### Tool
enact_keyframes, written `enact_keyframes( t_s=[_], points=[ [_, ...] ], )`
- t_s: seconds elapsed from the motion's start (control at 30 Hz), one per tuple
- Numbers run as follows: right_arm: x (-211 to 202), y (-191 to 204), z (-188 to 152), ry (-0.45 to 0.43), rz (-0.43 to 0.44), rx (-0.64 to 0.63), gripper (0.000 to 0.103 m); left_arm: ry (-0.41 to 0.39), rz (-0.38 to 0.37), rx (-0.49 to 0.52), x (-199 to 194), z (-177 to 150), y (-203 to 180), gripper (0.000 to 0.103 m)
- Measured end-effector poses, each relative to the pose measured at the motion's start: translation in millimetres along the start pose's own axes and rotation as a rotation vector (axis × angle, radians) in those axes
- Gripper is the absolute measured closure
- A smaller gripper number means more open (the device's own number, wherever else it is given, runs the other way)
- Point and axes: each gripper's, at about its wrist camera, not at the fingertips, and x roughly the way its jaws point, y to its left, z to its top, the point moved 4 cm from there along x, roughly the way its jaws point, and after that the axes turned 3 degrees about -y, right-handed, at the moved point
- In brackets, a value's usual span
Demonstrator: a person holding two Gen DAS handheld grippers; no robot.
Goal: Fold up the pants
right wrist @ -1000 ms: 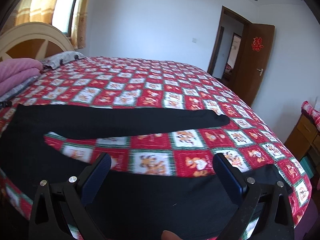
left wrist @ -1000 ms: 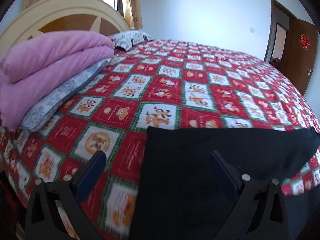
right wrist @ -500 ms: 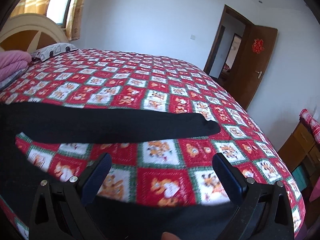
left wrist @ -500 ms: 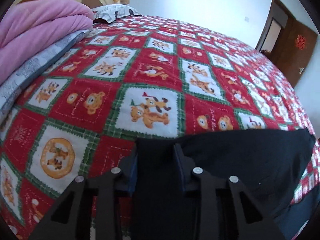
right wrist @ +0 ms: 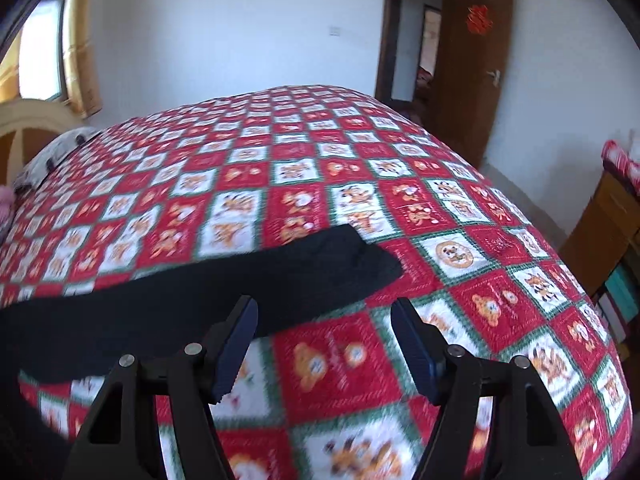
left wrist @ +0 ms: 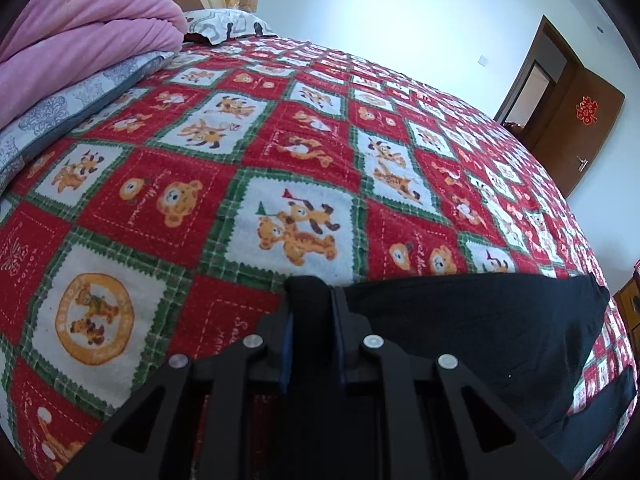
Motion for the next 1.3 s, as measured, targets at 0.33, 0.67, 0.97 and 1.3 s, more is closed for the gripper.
enact_keyframes(
  t_s=[0.33, 0.67, 0.97, 1.3],
  points=[
    [75.2, -47.7, 45.5, 0.054, -0.033, 0.105, 0.033, -0.032, 0.035, 0.026, 0.4, -2.6, -1.9, 0.085],
    [161.6, -62.6, 53.5, 0.171, 0.063, 0.149, 0.033, -0.037, 0.039, 0.028, 2.5, -3.6, -2.0, 0.085],
    [215.0, -48.2, 40.1, 0.277, 0.123, 0.092, 0.045, -0.037, 0.037, 0.026, 2.5, -4.0, -2.1, 0.085],
    [184.2, -34.0, 51.4, 0.186, 0.191, 0.042, 0.096, -0.048, 0.028, 0.028, -1.8, 1.7, -3.9, 0.09]
  ],
)
